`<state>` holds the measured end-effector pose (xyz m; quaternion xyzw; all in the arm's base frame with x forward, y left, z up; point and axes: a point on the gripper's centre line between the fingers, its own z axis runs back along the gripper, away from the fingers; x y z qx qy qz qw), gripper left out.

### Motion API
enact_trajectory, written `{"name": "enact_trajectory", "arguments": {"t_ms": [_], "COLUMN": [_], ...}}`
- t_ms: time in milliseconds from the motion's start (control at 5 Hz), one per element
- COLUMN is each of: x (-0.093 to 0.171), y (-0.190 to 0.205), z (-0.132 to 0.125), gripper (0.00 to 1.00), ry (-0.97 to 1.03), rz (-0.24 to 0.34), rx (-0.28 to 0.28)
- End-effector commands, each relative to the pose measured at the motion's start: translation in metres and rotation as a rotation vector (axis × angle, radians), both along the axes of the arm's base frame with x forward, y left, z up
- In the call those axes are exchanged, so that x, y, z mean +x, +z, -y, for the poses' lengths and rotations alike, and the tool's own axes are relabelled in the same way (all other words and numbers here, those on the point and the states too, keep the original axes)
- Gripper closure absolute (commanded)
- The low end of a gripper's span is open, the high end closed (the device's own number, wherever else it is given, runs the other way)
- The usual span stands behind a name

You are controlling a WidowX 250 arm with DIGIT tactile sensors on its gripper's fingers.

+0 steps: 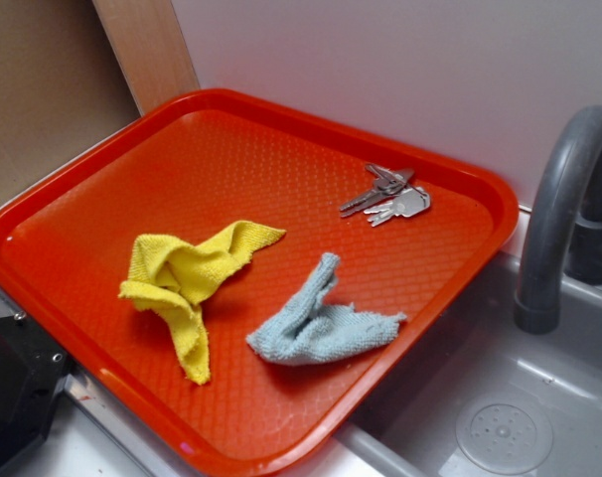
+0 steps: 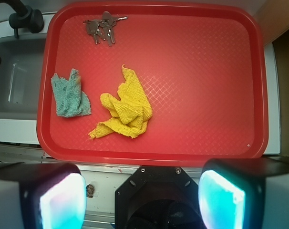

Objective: Grab the silver keys.

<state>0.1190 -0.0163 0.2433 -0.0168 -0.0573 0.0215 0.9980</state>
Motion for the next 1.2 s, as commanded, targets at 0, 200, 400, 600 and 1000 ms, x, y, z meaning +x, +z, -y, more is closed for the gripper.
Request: {"name": "enact_trajectory", "arguments": {"t_ms": [0,200,400,600,1000], "x": [0.0,0.05,0.095,0.15,0.202], "y": [0.0,-0.047,-0.054,-0.06,-0.1], "z": [0.0,-0.037,-0.003,-0.001,-0.002], "gripper": [0.0,0.0,0.0,0.0,0.0], "ry": [0.0,0.25,0.494,0.734,1.159], "rz": [0.0,0.025,0.126,0.243,0.297], "rx": [0.0,-0.026,-0.129,-0.261,-0.239]}}
